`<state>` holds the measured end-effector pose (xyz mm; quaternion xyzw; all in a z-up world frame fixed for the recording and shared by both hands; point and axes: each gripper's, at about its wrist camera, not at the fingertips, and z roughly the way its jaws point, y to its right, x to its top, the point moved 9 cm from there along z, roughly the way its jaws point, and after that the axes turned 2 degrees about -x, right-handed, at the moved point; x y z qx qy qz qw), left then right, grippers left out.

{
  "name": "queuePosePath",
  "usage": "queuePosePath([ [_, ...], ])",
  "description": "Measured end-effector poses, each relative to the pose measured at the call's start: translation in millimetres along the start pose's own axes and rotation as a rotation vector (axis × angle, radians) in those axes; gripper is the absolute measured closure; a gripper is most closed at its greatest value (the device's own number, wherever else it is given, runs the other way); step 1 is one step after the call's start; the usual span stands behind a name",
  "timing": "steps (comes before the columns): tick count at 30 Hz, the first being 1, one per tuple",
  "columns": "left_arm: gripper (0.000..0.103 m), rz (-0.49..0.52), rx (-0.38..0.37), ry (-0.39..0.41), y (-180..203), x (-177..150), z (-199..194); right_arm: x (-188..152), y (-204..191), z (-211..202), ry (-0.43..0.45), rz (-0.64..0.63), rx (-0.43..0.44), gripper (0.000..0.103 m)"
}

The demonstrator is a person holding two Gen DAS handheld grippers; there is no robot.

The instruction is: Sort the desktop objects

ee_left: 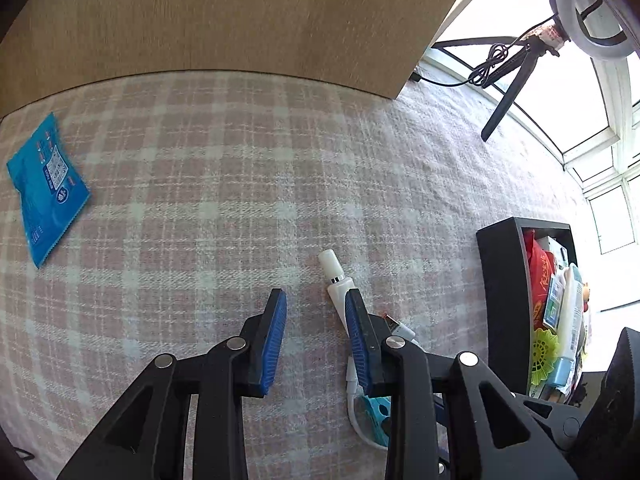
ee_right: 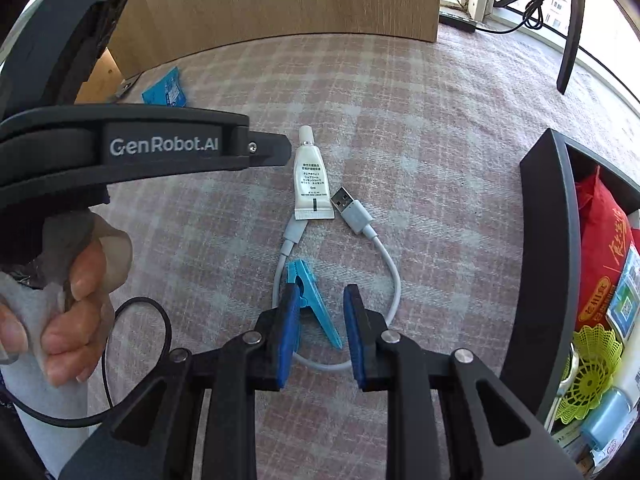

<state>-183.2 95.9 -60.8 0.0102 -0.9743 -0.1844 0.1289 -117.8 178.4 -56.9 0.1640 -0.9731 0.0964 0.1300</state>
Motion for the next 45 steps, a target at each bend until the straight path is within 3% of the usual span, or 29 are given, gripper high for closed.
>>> queuePosePath([
  [11, 0.076, 0.094, 0.083, -0.01, 21, 3, 14, 1, 2, 1, 0.01, -0.023, -0.031, 0.08],
  [14, 0.084, 0.102, 0.086, -0.01, 24, 0, 15, 4, 12, 1, 0.015, 0.0, -0.047, 0.08],
  [19, 0.084, 0.124, 0.109, -0.007, 30, -1, 17, -1, 5, 1, -0.01, -0.002, 0.018, 0.075],
  [23, 0.084, 0.146, 0.133, -0.006, 32, -1, 19, -5, -4, 5, 0.001, -0.032, -0.013, 0.075],
  [28, 0.085, 0.127, 0.129, 0.004, 29, 1, 20, 3, 0, 9, -0.004, -0.006, -0.054, 0.078],
  [32, 0.093, 0.117, 0.131, 0.009, 25, 5, 19, 7, 3, 11, 0.002, 0.008, -0.077, 0.091],
  [45, 0.093, 0.042, 0.117, 0.049, -2, 11, -16, 18, 0, -8, 0.075, 0.072, -0.05, 0.091],
])
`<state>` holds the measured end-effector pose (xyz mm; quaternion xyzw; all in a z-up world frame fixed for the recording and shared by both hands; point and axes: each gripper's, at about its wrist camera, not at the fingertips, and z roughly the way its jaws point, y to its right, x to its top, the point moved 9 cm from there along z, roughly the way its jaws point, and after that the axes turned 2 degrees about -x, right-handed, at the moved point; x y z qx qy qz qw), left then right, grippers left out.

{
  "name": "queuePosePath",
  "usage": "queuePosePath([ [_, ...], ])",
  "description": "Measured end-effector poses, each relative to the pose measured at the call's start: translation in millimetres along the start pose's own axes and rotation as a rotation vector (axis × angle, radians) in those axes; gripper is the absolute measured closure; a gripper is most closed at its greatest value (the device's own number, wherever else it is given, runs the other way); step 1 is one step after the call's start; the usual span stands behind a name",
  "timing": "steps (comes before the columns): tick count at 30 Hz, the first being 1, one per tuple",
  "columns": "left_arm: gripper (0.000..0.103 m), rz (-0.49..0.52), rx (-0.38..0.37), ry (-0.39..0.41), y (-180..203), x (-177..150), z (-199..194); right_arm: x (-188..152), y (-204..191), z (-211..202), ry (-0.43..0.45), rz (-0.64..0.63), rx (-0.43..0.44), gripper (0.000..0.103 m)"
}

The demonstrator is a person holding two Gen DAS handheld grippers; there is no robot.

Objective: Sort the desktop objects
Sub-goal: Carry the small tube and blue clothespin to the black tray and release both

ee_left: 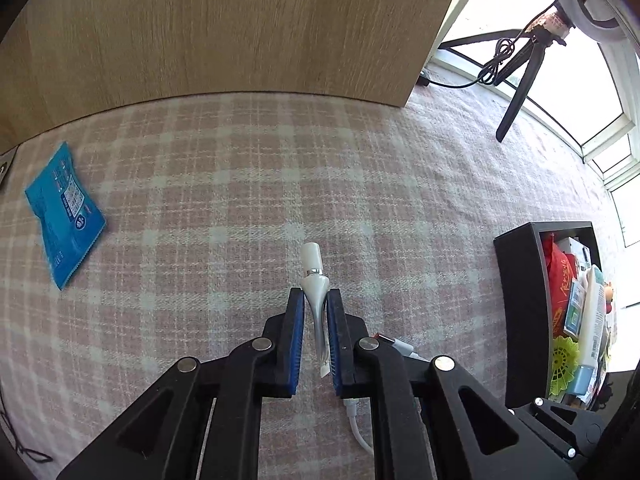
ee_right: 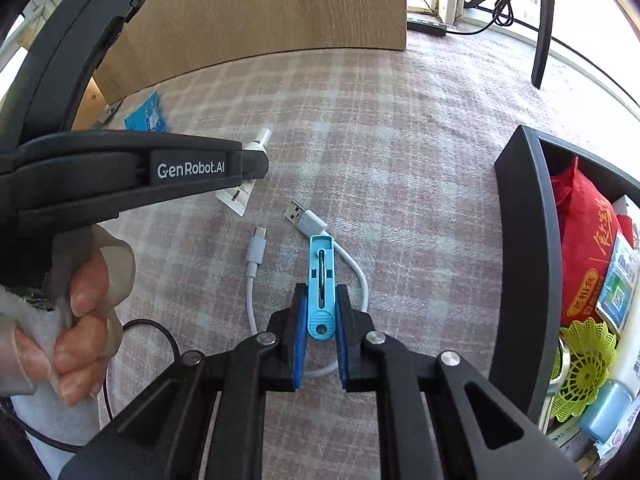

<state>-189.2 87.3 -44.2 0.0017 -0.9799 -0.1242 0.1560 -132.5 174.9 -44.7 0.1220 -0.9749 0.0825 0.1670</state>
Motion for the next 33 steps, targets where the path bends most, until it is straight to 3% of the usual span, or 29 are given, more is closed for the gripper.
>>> queuePosePath([
  [7, 0.093, 0.031, -0.01, 0.064, 20, 8, -32, 31, 19, -32, 0.071, 0.048, -0.009, 0.091],
  [12, 0.093, 0.088, -0.07, 0.081, 70, 10, -41, 21, 51, -68, 0.112, 0.102, -0.041, 0.091],
  [18, 0.093, 0.196, -0.184, 0.062, 153, -6, -53, 18, 119, -101, 0.157, 0.216, -0.106, 0.091],
  [26, 0.092, 0.407, -0.323, -0.045, 259, -79, -59, -30, 219, -142, 0.171, 0.376, -0.224, 0.091],
  [33, 0.092, 0.551, -0.38, -0.163, 298, -154, -64, -74, 267, -160, 0.162, 0.481, -0.264, 0.091],
])
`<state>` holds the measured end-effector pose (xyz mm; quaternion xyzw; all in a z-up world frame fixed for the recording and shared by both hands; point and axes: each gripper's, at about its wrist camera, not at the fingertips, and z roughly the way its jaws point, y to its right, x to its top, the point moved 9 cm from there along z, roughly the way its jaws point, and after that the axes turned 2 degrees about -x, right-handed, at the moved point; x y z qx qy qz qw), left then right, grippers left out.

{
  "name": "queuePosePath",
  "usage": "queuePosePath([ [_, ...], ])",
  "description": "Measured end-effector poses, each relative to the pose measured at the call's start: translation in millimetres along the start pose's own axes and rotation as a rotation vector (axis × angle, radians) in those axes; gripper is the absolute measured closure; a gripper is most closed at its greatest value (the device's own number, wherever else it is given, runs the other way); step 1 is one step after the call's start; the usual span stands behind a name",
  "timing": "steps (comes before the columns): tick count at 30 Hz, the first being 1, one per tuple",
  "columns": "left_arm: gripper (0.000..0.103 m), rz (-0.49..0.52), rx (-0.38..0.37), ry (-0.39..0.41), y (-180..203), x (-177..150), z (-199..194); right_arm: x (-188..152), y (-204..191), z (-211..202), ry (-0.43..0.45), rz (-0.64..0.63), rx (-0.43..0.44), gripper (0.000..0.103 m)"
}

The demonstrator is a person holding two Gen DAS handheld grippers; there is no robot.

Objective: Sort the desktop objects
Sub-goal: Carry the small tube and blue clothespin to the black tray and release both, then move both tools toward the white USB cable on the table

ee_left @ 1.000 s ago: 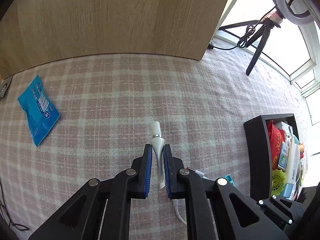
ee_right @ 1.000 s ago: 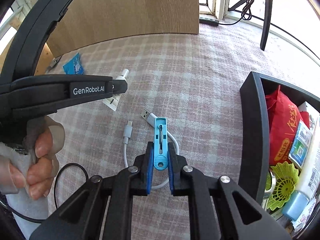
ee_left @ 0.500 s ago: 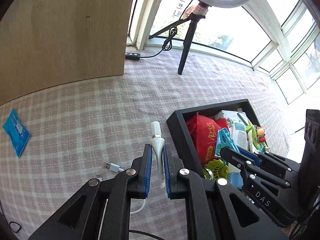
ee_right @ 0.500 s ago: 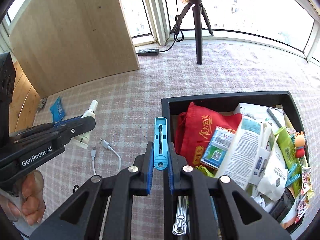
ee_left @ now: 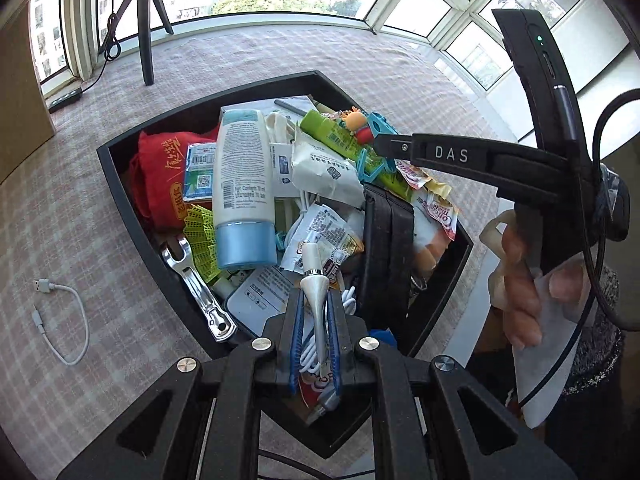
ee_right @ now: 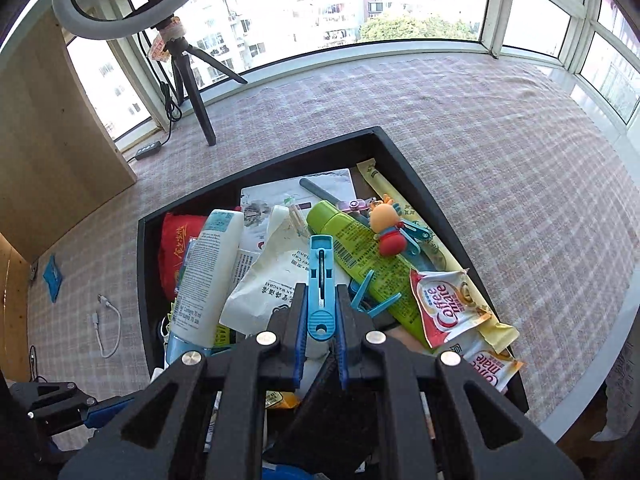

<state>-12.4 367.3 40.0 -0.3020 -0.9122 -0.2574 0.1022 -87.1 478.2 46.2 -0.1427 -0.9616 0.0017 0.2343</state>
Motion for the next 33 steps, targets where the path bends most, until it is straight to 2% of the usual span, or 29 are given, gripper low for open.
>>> queuePosePath([
  [4, 0.092, 0.058, -0.013, -0.042, 21, -17, 12, -4, 13, -4, -0.002, 0.018, 0.001, 0.091],
  [5, 0.089, 0.073, -0.011, -0.053, 25, -19, 15, -4, 13, -5, 0.002, 0.016, 0.011, 0.09],
  [6, 0.074, 0.068, -0.007, -0.062, 25, -20, 18, -4, 13, -6, 0.004, 0.013, 0.014, 0.088],
  [8, 0.063, 0.045, 0.008, -0.037, 22, -18, 18, -2, 14, -10, 0.014, 0.022, 0.011, 0.06],
  [16, 0.064, -0.012, 0.052, 0.008, -8, -12, 4, 1, 2, -20, 0.058, 0.016, 0.039, 0.058],
  [23, 0.064, -0.134, 0.11, 0.046, -69, -18, -19, -6, -41, -19, 0.049, -0.054, 0.084, 0.058],
  [33, 0.063, -0.357, 0.277, 0.15, -196, -43, -69, -30, -142, -20, 0.022, -0.224, 0.204, 0.058],
])
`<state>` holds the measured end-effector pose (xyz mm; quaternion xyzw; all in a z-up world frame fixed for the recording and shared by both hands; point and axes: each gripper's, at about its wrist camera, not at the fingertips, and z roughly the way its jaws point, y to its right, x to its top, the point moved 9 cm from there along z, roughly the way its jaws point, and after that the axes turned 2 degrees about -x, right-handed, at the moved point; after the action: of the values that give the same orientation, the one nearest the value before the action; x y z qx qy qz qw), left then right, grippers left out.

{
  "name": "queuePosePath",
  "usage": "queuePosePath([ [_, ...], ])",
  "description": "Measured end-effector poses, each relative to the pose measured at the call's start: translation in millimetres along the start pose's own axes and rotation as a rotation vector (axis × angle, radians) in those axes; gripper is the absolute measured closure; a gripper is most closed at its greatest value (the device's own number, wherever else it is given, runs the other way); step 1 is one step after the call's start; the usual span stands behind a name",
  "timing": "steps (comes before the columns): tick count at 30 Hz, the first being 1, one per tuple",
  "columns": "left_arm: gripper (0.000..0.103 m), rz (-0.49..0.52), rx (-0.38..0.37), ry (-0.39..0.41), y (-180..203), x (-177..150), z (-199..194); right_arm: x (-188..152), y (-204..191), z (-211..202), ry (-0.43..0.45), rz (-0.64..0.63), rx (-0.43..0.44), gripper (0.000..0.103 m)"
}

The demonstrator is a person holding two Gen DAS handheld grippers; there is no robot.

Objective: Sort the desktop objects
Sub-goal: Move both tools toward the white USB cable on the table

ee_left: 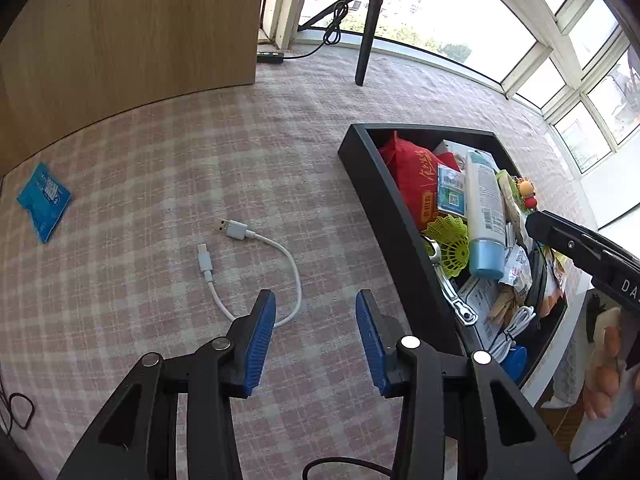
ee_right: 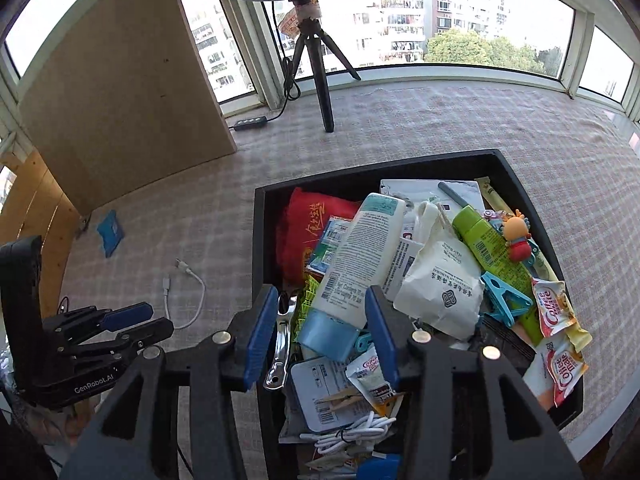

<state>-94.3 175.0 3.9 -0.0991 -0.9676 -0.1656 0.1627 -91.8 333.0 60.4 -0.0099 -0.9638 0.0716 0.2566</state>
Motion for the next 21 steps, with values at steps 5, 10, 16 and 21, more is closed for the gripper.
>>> queuePosePath([
  [5, 0.063, -0.095, 0.052, 0.029, -59, 11, -3, -12, -55, 21, -0.058, -0.058, 0.073, 0.059],
  [10, 0.063, -0.141, 0.062, 0.021, -83, 12, 9, -28, -91, 52, -0.128, -0.08, 0.087, 0.062],
  [16, 0.065, -0.209, -0.004, -0.064, -79, -5, 35, -47, -110, 91, -0.231, -0.02, 0.122, 0.069],
  [21, 0.065, -0.254, -0.049, -0.113, -67, -27, 46, -54, -110, 110, -0.276, 0.044, 0.136, 0.069],
])
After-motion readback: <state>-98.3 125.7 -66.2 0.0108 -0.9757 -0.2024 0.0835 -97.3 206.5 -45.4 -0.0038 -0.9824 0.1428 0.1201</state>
